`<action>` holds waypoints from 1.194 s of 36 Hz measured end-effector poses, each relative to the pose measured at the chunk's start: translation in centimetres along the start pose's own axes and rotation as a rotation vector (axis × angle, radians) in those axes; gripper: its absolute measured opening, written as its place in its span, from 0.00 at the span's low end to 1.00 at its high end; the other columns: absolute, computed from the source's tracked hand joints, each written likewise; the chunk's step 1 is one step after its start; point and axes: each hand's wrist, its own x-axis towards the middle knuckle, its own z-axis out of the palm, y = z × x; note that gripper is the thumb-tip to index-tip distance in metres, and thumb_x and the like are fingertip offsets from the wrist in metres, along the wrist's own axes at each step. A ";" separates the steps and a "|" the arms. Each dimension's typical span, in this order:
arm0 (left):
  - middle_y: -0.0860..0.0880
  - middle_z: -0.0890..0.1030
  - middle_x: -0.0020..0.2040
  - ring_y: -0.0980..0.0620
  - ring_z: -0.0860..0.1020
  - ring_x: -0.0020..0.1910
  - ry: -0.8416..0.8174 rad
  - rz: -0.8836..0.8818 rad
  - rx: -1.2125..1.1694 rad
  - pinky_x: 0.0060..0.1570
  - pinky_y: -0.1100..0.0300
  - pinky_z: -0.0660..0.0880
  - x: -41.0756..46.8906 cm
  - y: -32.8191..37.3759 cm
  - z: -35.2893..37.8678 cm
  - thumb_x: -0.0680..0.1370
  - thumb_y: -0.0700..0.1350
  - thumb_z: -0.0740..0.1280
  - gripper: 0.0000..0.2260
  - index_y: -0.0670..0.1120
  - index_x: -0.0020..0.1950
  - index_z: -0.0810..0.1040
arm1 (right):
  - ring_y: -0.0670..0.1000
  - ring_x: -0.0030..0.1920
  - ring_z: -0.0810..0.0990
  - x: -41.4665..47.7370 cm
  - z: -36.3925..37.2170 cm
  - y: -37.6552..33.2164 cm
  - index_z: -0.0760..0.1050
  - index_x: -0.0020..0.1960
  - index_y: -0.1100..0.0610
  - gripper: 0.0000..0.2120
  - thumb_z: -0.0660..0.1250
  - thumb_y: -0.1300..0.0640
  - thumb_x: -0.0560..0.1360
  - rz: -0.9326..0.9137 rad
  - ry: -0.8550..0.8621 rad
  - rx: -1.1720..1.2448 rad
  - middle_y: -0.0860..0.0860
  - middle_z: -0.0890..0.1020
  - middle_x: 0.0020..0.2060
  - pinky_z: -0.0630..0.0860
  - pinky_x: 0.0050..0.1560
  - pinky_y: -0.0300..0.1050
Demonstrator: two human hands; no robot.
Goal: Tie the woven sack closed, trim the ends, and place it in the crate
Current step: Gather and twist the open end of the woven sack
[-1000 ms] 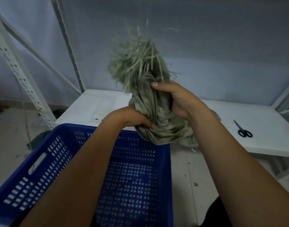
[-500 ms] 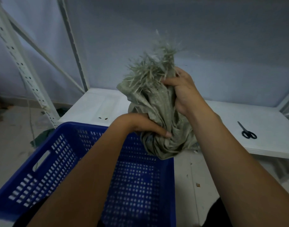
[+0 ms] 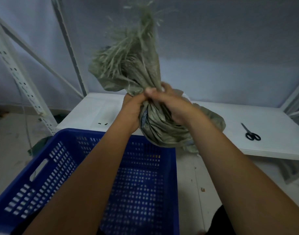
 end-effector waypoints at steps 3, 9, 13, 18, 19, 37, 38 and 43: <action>0.37 0.81 0.61 0.40 0.80 0.60 0.053 -0.049 -0.029 0.60 0.46 0.77 0.3 0.4 -0.4 0.77 0.41 0.70 0.19 0.37 0.67 0.76 | 0.51 0.62 0.82 0.5 0.3 0.9 0.64 0.76 0.52 0.56 0.87 0.46 0.55 0.061 -0.123 -0.251 0.50 0.82 0.63 0.77 0.66 0.55; 0.43 0.82 0.61 0.45 0.81 0.59 0.120 -0.048 -0.011 0.63 0.47 0.77 0.2 0.4 0.2 0.72 0.49 0.76 0.26 0.43 0.68 0.76 | 0.50 0.58 0.82 0.6 0.0 0.9 0.73 0.69 0.54 0.38 0.82 0.54 0.62 0.079 -0.139 -0.480 0.50 0.84 0.57 0.76 0.64 0.48; 0.50 0.85 0.55 0.54 0.84 0.51 0.181 0.070 0.111 0.49 0.61 0.81 0.2 0.5 0.9 0.73 0.44 0.76 0.21 0.45 0.66 0.78 | 0.54 0.55 0.81 0.6 0.2 1.2 0.80 0.61 0.55 0.21 0.76 0.59 0.68 0.052 0.035 -0.712 0.53 0.84 0.54 0.78 0.59 0.46; 0.47 0.85 0.54 0.50 0.84 0.52 0.223 0.047 0.016 0.52 0.55 0.81 0.3 0.8 0.9 0.73 0.42 0.76 0.21 0.43 0.65 0.78 | 0.52 0.46 0.80 0.3 0.3 0.5 0.81 0.51 0.55 0.09 0.73 0.60 0.71 0.012 0.084 -0.791 0.55 0.82 0.47 0.78 0.52 0.44; 0.46 0.85 0.54 0.49 0.84 0.53 0.226 0.034 0.004 0.54 0.53 0.81 0.3 0.8 0.9 0.73 0.42 0.76 0.22 0.43 0.65 0.78 | 0.50 0.43 0.79 0.3 0.3 0.5 0.80 0.50 0.55 0.09 0.73 0.60 0.71 0.015 0.078 -0.815 0.53 0.81 0.45 0.77 0.50 0.44; 0.43 0.85 0.55 0.45 0.84 0.52 0.326 -0.010 -0.042 0.54 0.47 0.81 0.5 0.7 -0.7 0.69 0.38 0.78 0.24 0.41 0.64 0.78 | 0.51 0.43 0.78 -0.4 1.3 1.7 0.76 0.51 0.53 0.08 0.68 0.52 0.74 0.141 -0.063 -1.331 0.52 0.79 0.46 0.75 0.42 0.43; 0.42 0.85 0.55 0.44 0.84 0.53 0.345 -0.015 -0.045 0.54 0.47 0.81 0.6 0.6 -0.8 0.69 0.38 0.77 0.23 0.41 0.63 0.79 | 0.51 0.45 0.78 -0.3 1.4 1.8 0.76 0.54 0.53 0.11 0.69 0.52 0.73 0.131 -0.085 -1.336 0.52 0.80 0.49 0.76 0.45 0.44; 0.42 0.85 0.51 0.44 0.85 0.49 0.395 -0.024 -0.035 0.48 0.50 0.82 0.9 0.7 -1.3 0.72 0.38 0.75 0.19 0.41 0.62 0.78 | 0.49 0.55 0.79 -0.2 1.0 0.7 0.60 0.73 0.49 0.43 0.80 0.53 0.65 0.085 -0.222 -0.739 0.49 0.78 0.57 0.77 0.56 0.44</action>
